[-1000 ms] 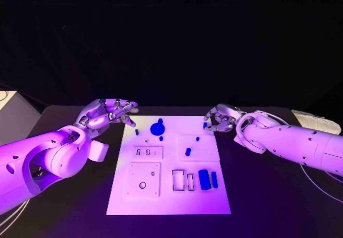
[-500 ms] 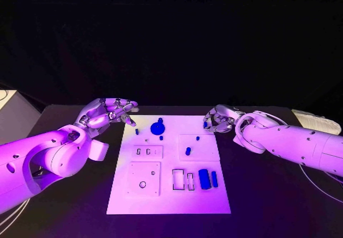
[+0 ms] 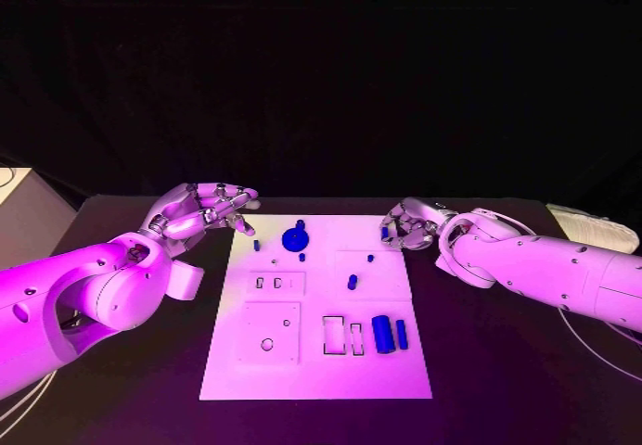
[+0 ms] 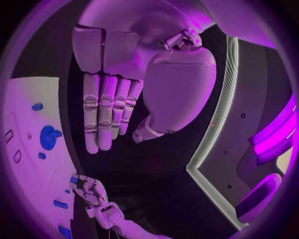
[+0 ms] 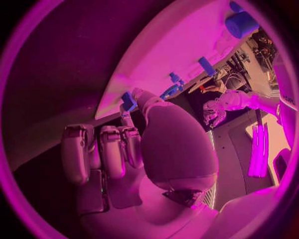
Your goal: Assemble the parts on the task board
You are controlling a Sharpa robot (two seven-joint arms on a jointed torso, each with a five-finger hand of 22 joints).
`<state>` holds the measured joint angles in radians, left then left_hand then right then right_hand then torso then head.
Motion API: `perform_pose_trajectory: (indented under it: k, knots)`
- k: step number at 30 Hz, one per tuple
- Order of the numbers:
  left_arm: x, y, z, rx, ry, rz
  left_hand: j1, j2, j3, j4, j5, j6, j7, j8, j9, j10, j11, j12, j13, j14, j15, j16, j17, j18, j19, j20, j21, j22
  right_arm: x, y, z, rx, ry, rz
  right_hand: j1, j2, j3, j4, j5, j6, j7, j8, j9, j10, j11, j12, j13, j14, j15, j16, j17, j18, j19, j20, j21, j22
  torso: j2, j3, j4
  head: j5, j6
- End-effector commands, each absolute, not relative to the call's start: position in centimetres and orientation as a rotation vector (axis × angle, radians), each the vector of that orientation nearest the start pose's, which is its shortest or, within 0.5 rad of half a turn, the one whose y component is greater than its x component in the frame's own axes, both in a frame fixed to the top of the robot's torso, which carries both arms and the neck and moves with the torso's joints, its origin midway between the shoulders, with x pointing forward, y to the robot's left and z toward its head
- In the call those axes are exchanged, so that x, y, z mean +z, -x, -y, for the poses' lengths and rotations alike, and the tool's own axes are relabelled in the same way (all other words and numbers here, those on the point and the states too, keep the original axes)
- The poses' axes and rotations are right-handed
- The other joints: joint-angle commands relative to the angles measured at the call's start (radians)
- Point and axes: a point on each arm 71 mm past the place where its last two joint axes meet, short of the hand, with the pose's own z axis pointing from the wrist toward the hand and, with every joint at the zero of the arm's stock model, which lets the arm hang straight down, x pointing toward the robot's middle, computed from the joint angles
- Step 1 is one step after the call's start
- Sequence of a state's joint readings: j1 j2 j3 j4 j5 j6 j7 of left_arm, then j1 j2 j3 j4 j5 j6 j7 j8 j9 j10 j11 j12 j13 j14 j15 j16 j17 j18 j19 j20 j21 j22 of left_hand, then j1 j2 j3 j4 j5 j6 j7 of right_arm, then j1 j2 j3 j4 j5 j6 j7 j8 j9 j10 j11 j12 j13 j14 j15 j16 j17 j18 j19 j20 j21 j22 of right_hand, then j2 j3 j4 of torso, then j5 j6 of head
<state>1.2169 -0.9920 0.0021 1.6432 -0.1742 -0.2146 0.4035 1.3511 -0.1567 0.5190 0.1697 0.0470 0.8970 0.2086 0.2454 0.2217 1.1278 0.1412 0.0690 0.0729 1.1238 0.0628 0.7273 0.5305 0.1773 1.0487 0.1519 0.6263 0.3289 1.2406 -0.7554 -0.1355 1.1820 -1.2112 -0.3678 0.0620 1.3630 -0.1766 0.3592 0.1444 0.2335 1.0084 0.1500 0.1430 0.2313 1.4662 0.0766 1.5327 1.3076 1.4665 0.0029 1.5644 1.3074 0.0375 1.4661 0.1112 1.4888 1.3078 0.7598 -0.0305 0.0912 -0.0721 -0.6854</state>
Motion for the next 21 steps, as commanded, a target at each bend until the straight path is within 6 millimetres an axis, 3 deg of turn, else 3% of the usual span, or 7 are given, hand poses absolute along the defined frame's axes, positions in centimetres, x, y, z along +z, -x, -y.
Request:
perform_pose_trajectory:
  k: [1, 6, 21]
  knots:
    - [-13.95, -46.84, -23.59, -1.626, 0.856, -1.438, -0.008, 0.000, -0.002, -0.001, 0.002, -0.002, 0.006, -0.005, 0.002, -0.006, 0.001, -0.003, 0.001, -0.008, 0.002, 0.006, 0.001, 0.001, -0.008, 0.000, 0.005, 0.001, -20.99, -53.74, 26.06, 0.605, -0.032, -1.663, 0.001, 0.019, 0.027, -0.002, -0.017, 0.019, -0.006, 0.013, 0.003, 0.074, -0.014, 0.007, 0.223, 0.103, -0.011, 0.005, 0.259, -0.014, 0.057, -0.012, 0.005, 0.187, 0.000, 0.0004, -0.0001, 0.001, -0.001]
    - [-13.96, -46.85, -23.62, -1.625, 0.857, -1.438, -0.008, 0.000, -0.002, -0.001, 0.002, -0.002, 0.006, -0.005, 0.002, -0.006, 0.001, -0.003, 0.001, -0.008, 0.002, 0.006, 0.001, 0.001, -0.008, 0.000, 0.005, 0.001, -20.82, -53.77, 26.20, 0.601, -0.046, -1.632, -0.005, 0.044, 0.074, -0.006, -0.025, 0.046, -0.020, 0.035, 0.011, 0.079, -0.027, 0.011, 0.229, 0.104, -0.022, 0.006, 0.261, -0.015, 0.060, -0.022, 0.010, 0.192, 0.000, -0.0001, 0.0001, 0.001, -0.002]
    - [-13.97, -46.88, -23.73, -1.622, 0.858, -1.438, -0.008, 0.000, -0.002, -0.001, 0.002, -0.002, 0.006, -0.005, 0.002, -0.006, 0.001, -0.003, 0.001, -0.008, 0.002, 0.006, 0.001, 0.001, -0.008, 0.000, 0.005, 0.001, -20.08, -53.26, 25.74, 0.599, -0.098, -1.557, -0.013, 0.057, 0.118, -0.024, -0.026, 0.056, -0.030, 0.057, 0.021, 0.087, -0.036, 0.019, 0.240, 0.104, -0.030, 0.006, 0.263, -0.018, 0.066, -0.031, 0.018, 0.201, -0.001, 0.0002, -0.0037, 0.007, -0.001]
